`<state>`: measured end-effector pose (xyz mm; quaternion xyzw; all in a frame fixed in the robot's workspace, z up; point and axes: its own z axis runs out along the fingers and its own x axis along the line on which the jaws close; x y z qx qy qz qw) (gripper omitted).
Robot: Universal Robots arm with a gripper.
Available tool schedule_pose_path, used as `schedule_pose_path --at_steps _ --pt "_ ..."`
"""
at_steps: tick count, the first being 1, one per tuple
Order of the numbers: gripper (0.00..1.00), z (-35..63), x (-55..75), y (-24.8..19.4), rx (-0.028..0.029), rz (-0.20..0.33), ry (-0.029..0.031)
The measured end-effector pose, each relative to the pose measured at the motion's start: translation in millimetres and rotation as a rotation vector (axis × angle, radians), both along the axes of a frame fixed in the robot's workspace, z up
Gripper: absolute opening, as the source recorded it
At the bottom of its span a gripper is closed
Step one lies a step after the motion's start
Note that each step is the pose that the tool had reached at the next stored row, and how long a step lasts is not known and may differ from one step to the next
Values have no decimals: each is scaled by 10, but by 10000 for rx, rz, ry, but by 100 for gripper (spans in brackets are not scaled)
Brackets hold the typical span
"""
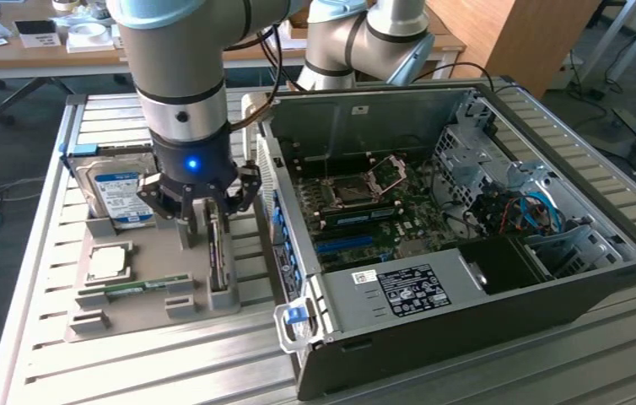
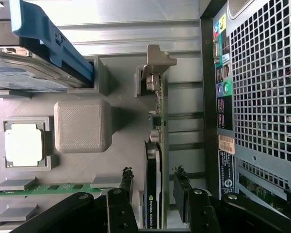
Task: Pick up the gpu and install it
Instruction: 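Pick up the gpu and move the gpu toward the slot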
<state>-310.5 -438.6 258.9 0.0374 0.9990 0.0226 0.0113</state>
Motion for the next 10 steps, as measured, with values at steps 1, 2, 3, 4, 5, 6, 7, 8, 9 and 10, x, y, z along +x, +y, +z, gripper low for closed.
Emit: schedule_pose_path --at_steps 1,2,3,4,5,6,7,8,9,10 --pt "47 -15 0 0 0 0 0" --pt "47 -30 0 0 0 0 0" --pt "47 -44 0 0 0 0 0" --pt "47 -59 0 0 0 0 0" --pt "47 -75 0 0 0 1 1" --pt "47 -90 0 0 0 0 -1" --pt "47 -106 0 0 1 0 0" --pt "47 -121 0 0 1 0 -1" --pt "47 -136 0 0 0 0 0" --pt "47 -150 0 0 0 0 0"
